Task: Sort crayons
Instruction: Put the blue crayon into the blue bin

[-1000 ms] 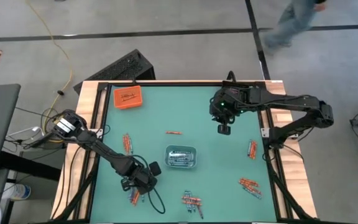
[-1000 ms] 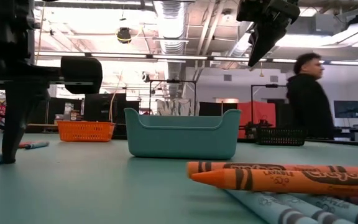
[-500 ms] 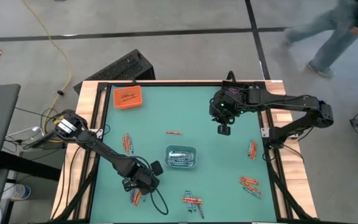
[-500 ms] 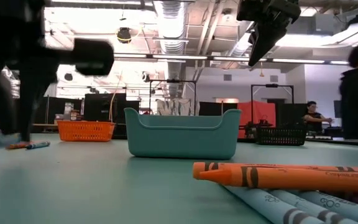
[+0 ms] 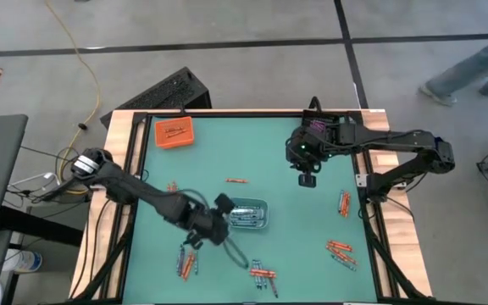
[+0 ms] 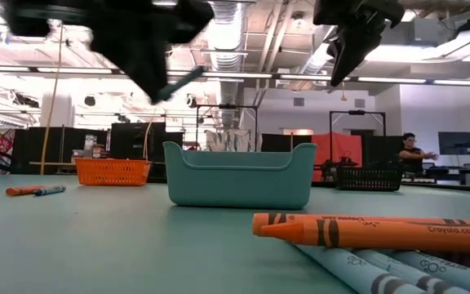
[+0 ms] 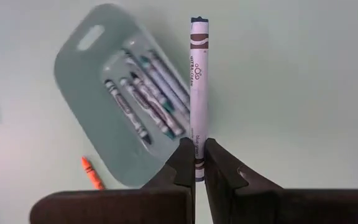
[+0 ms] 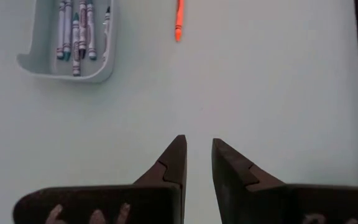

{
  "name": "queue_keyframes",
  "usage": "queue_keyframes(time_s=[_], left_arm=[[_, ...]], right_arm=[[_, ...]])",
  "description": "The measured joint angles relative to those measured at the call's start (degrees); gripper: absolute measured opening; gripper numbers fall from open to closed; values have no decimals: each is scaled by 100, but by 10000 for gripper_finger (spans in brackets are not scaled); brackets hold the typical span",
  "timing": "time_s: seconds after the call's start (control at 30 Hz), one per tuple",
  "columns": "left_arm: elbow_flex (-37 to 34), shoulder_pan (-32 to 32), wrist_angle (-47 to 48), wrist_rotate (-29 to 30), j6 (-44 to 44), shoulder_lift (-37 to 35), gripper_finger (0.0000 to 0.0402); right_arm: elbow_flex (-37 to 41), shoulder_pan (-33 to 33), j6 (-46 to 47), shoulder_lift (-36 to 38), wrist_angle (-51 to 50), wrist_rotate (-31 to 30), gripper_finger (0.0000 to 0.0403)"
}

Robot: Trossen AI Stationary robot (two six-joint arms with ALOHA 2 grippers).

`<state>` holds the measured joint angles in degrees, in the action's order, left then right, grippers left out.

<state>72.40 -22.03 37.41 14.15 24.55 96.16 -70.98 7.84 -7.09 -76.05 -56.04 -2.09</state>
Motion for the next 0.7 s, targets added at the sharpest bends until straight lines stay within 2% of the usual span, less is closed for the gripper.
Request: queue_keyframes(time_s=[0.23, 0.4, 0.57, 0.7], left_arm=[[0, 674, -646, -460, -367, 55, 0], [0, 1036, -905, -1360, -730, 55, 0], [-3, 1225, -1045, -1746, -1037, 152, 0], [4, 1310, -1153, -1934, -1174, 378, 0]], right_arm=[[0, -426, 53, 0, -245, 2, 68], [0, -882, 213, -2, -434, 4, 68], [0, -1420, 484, -2, -519, -6, 69], [2, -1858, 863, -15, -548, -355, 69]])
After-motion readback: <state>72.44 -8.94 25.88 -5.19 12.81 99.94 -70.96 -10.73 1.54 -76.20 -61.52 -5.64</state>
